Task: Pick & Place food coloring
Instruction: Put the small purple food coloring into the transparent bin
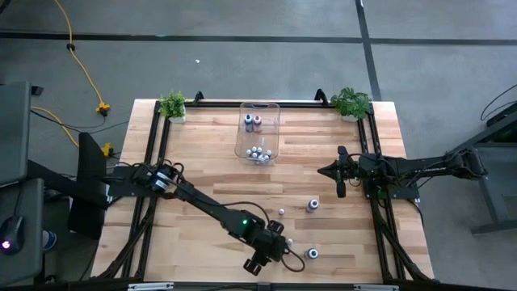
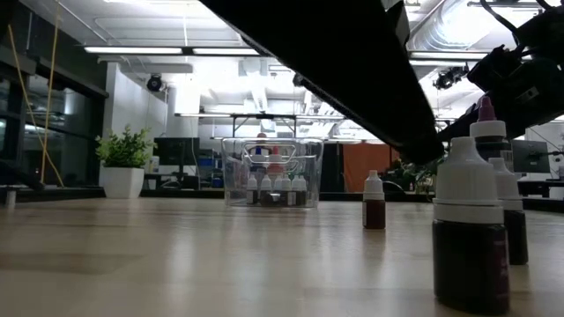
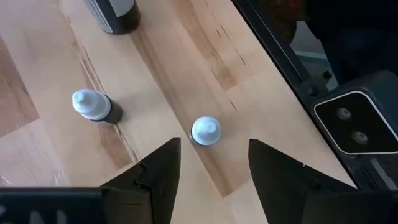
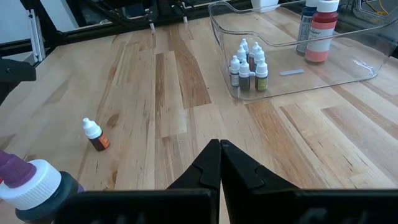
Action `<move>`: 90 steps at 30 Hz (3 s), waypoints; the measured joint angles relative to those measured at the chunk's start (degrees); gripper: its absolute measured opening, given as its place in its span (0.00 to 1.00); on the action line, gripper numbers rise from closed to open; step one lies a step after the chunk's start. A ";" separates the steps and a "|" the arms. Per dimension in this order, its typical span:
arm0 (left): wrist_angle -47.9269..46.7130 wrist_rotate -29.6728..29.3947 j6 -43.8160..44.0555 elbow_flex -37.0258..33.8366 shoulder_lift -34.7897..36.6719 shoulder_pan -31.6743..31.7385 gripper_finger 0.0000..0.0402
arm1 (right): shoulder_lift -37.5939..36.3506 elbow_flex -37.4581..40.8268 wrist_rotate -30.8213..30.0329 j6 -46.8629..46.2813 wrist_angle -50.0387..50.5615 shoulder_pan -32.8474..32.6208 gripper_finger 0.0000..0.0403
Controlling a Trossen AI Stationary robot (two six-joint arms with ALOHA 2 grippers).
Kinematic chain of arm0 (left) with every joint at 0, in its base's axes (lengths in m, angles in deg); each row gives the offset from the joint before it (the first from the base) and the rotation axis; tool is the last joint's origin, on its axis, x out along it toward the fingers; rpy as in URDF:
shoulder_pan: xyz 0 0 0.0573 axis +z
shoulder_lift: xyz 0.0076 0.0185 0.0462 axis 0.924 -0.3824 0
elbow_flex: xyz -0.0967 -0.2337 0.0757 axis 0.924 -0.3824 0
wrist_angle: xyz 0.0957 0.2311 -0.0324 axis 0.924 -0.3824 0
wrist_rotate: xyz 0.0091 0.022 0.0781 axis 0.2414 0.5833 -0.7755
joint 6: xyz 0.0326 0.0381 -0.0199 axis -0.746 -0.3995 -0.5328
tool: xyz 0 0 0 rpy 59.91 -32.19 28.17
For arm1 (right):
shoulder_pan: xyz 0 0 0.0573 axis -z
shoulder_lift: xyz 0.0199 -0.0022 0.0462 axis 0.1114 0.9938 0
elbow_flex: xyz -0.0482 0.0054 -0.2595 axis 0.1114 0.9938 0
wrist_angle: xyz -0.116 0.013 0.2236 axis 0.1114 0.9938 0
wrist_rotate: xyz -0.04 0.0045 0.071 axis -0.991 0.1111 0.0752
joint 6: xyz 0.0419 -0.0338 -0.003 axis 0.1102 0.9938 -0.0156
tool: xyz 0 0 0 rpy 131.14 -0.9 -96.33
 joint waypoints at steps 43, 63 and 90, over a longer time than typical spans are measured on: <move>4.96 -0.06 -1.27 0.04 -2.58 0.74 0.45 | 0.00 -0.02 0.00 0.00 0.00 -0.02 0.00; 4.72 1.55 -0.76 0.04 -2.51 0.76 0.21 | 0.00 -0.01 0.00 0.00 0.00 -0.02 0.00; 1.60 -5.69 -0.02 2.12 -2.47 0.74 0.13 | 0.00 -0.01 0.00 0.00 -0.01 -0.01 0.00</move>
